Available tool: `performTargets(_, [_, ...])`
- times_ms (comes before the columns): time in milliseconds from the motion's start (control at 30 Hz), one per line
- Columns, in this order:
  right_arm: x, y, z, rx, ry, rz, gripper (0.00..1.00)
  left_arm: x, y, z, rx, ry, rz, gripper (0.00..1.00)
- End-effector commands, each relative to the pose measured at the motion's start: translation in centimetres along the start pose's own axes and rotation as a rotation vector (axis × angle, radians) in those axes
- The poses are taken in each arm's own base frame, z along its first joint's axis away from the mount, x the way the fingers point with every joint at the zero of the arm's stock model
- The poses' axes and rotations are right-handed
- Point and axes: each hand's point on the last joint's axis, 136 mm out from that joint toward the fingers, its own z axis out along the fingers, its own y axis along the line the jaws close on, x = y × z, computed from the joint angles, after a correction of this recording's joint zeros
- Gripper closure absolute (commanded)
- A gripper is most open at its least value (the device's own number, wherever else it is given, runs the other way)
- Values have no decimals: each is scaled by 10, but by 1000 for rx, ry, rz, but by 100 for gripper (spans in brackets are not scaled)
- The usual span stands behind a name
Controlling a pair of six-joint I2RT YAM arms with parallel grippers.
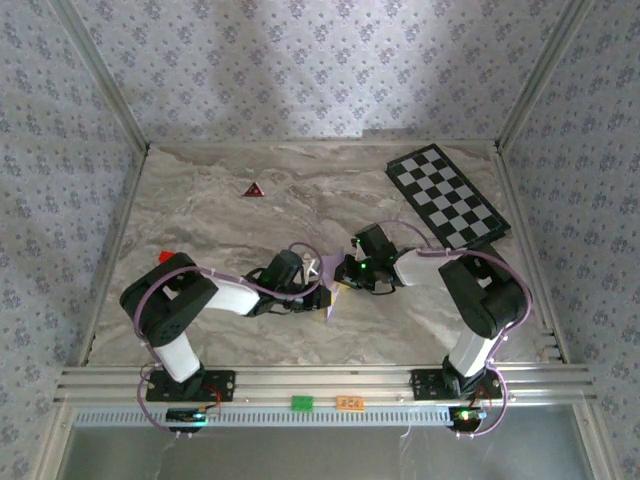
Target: Fold a paper plane with a square sheet of paper (pick it up from the middle)
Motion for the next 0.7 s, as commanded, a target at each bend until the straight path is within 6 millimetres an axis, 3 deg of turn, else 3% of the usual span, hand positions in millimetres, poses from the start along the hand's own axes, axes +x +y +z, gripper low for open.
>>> performTargets(0, [30, -60, 9, 218, 75, 73, 87, 28, 26, -2, -93, 97, -34, 86])
performTargets(267, [30, -60, 8, 228, 77, 73, 87, 37, 23, -1, -69, 138, -23, 95])
performTargets(467, [31, -62, 8, 236, 76, 76, 88, 41, 25, -5, -82, 147, -22, 84])
performTargets(667, [31, -61, 8, 235, 76, 77, 88, 44, 28, -12, -108, 142, -15, 84])
